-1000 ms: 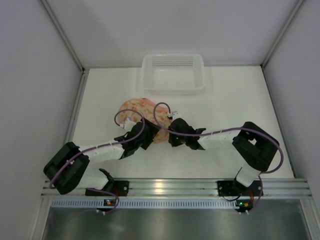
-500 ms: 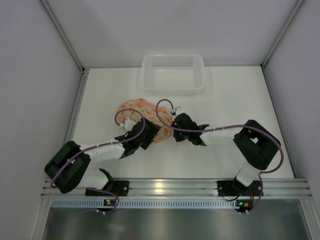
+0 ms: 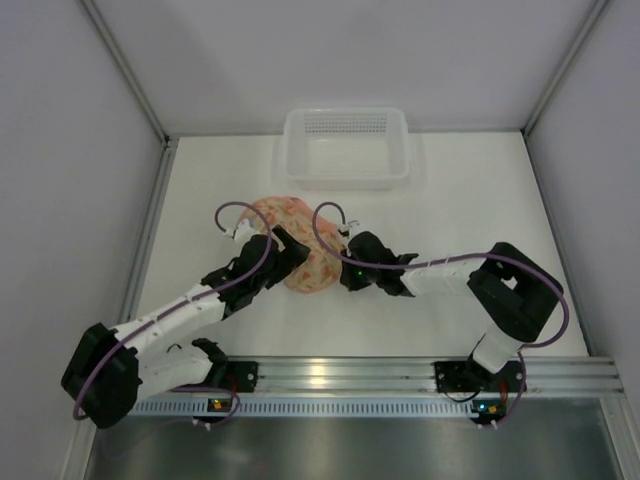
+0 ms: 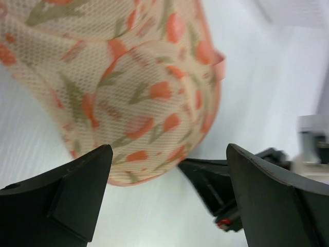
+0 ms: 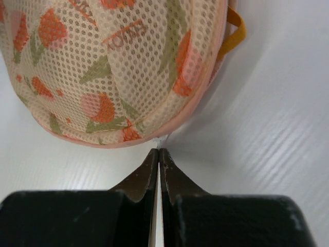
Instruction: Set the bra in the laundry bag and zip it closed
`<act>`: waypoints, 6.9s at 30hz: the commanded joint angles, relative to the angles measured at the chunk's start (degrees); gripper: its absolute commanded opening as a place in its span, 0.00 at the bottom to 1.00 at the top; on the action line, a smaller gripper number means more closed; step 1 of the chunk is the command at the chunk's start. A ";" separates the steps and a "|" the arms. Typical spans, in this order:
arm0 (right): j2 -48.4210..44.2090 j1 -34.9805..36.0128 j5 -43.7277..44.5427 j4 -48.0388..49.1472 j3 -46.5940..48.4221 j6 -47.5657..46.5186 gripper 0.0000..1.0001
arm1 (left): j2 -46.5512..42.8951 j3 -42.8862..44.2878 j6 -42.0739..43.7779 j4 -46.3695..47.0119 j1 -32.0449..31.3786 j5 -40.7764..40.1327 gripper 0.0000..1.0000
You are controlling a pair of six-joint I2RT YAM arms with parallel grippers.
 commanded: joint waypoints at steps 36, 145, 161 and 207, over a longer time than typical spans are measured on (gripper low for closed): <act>5.37 5.72 4.81 -4.44 7.13 3.73 0.00 | 8.50 -10.14 -21.59 -2.51 -3.59 -7.14 0.98; 0.71 -7.37 13.69 -7.43 0.80 -4.10 0.00 | 4.20 -6.54 -13.78 -12.89 -0.43 -13.47 0.98; -7.72 -8.43 13.87 -6.20 -6.14 -2.25 0.00 | 3.22 -3.64 -1.39 -11.67 9.67 -13.48 0.99; 4.31 7.04 0.15 8.30 3.96 7.07 0.00 | 11.65 8.49 -3.82 7.14 1.07 0.94 0.99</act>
